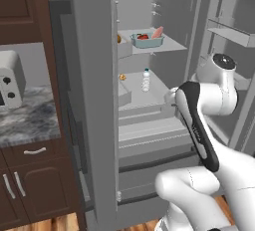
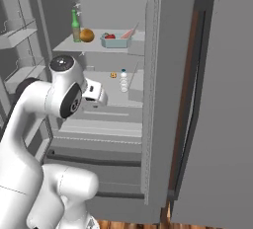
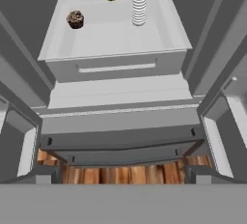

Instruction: Place the tupperware on the top shelf of the fridge. Make space for the tupperware among the existing items by rearranging them on the shelves if needed. Close the fridge door when finished.

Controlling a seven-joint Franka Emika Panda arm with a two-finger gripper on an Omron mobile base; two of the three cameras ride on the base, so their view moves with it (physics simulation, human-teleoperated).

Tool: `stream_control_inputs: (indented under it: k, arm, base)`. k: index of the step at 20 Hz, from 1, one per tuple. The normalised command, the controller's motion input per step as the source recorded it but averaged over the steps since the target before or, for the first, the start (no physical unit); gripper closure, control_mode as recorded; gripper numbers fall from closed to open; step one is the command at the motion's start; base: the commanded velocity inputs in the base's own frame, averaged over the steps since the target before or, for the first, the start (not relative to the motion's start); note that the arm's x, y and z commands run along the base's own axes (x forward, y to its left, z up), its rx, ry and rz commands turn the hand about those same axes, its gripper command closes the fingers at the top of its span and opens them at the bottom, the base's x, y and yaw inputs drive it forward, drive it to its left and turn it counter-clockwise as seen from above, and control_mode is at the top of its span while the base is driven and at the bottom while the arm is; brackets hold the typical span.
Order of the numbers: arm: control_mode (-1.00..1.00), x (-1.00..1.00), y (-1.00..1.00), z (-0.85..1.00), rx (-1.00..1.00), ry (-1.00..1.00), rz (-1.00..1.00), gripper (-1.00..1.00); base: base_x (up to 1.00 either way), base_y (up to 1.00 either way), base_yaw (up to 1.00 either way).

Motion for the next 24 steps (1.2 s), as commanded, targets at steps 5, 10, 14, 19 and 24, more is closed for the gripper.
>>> stream_control_inputs:
  k: [5,10,14,19,24]
  arm:
    - [-1.00,-0.39,0.29,-0.13,-0.08,-0.06,0.26,-1.00]
    - [-1.00,-0.12,0.96,0.00,-0.31,0.00,0.17,-1.00]
    - [-1.00,-0.09,1.00,-0.16,-0.35,0.00,0.01,-1.00]
    - [-1.00,-0.17,1.00,-0.06,-0.34,0.00,0.03,-1.00]
    - [-1.00,-0.06,1.00,-0.18,-0.46,0.01,0.01,-1.00]
  base:
    - [0.00,0.00,0.00]
    - [0.00,0.00,0.00]
    - [0.00,0.00,0.00]
    - [0.00,0.00,0.00]
    - [0.00,0.00,0.00]
